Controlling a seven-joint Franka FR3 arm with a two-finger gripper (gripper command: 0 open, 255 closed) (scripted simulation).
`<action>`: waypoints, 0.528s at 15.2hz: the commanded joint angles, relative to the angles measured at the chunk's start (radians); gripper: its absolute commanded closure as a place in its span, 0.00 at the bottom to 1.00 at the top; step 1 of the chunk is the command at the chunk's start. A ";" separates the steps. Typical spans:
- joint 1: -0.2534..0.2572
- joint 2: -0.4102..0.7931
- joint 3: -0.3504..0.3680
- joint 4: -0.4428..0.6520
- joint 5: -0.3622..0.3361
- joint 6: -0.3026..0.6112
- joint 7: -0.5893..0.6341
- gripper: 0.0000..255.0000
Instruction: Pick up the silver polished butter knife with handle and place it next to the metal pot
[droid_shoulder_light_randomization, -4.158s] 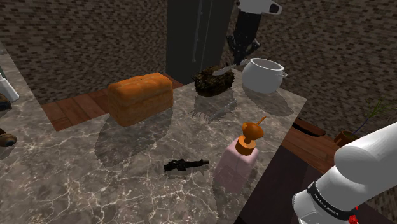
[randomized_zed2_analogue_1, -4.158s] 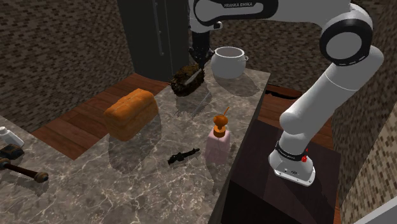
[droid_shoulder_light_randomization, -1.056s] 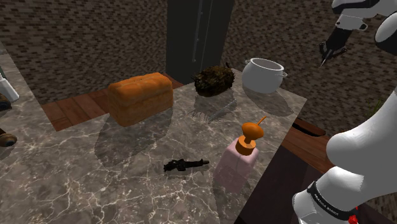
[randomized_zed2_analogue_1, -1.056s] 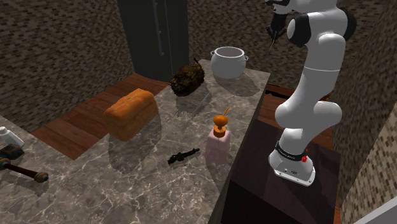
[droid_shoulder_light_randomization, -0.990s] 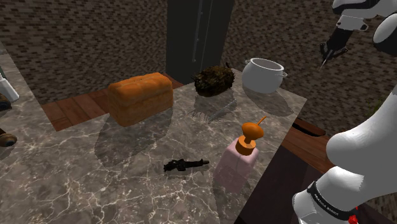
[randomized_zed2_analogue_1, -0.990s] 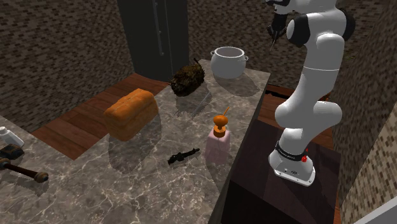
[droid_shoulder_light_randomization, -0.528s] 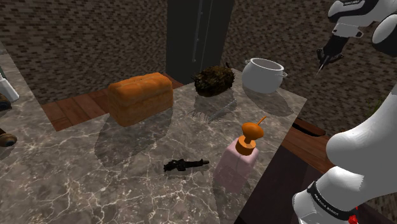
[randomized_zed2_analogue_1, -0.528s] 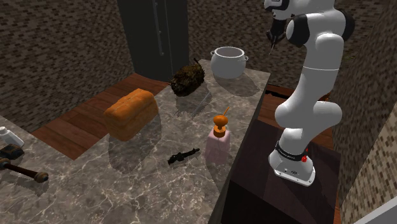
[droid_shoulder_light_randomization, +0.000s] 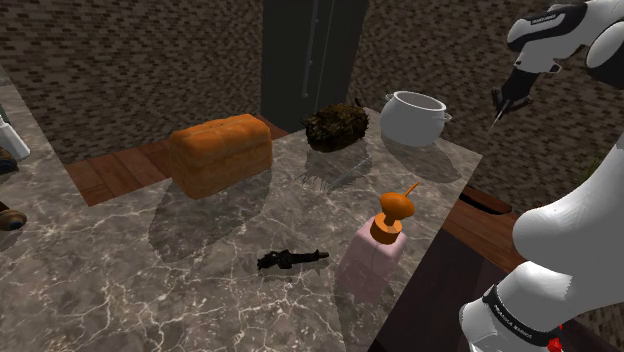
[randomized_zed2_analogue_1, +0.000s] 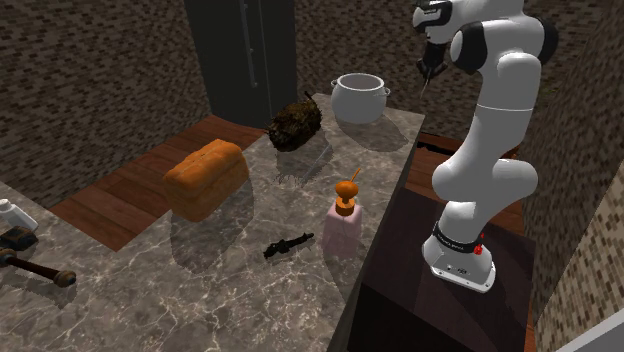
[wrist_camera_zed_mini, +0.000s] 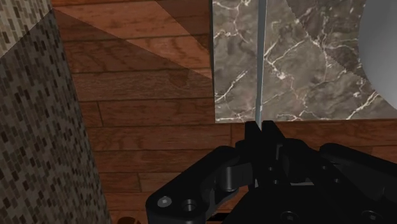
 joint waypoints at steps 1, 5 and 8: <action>0.001 -0.003 0.001 -0.031 0.000 0.029 0.001 1.00; 0.002 0.002 0.001 -0.079 0.000 0.081 0.001 1.00; 0.002 0.007 0.002 -0.112 0.002 0.119 0.001 1.00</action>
